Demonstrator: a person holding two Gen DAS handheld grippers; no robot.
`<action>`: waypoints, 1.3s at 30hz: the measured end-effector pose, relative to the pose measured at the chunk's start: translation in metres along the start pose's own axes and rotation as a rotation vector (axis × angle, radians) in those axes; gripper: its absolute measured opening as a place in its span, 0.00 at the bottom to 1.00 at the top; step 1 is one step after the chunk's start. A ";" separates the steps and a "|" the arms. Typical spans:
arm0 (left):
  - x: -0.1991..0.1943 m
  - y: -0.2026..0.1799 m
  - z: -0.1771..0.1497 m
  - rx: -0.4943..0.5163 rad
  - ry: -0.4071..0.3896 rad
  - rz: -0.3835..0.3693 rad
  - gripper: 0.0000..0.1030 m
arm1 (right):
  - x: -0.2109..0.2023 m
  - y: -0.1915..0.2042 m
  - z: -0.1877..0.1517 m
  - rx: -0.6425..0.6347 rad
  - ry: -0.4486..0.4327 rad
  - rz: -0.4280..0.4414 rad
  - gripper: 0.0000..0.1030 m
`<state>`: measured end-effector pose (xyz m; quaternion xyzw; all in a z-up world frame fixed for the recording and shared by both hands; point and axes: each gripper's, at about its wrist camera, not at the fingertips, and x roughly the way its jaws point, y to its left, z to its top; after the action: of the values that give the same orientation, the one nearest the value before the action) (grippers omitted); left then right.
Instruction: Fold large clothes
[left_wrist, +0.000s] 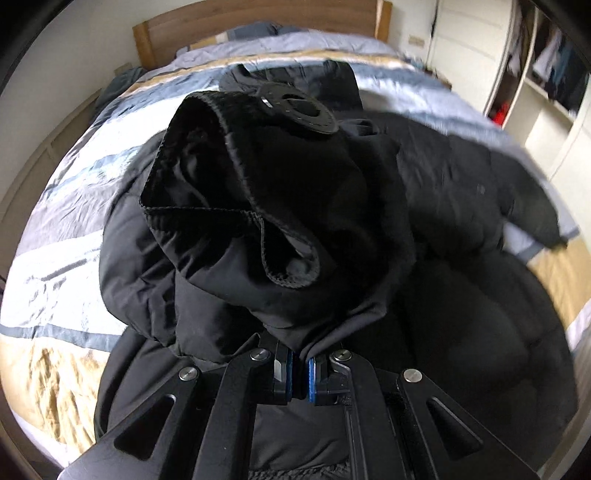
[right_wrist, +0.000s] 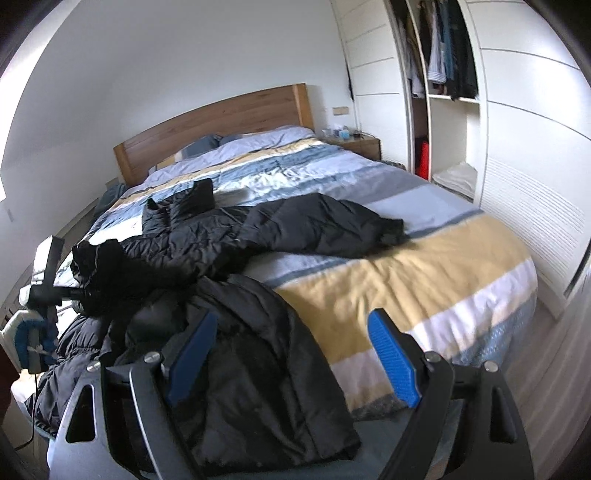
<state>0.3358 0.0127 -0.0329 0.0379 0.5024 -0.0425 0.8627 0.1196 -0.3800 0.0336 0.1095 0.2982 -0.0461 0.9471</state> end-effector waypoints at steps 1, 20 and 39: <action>0.003 -0.001 -0.008 0.010 0.006 0.004 0.05 | 0.000 -0.004 -0.002 0.005 0.004 -0.002 0.81; -0.033 -0.029 -0.046 0.102 -0.013 -0.106 0.40 | -0.018 -0.012 -0.015 0.019 0.001 0.016 0.81; -0.121 0.092 0.019 -0.071 -0.202 -0.022 0.71 | 0.050 0.164 0.034 -0.266 0.091 0.294 0.81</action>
<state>0.3036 0.1066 0.0839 -0.0026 0.4143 -0.0377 0.9094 0.2043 -0.2294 0.0614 0.0277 0.3251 0.1373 0.9352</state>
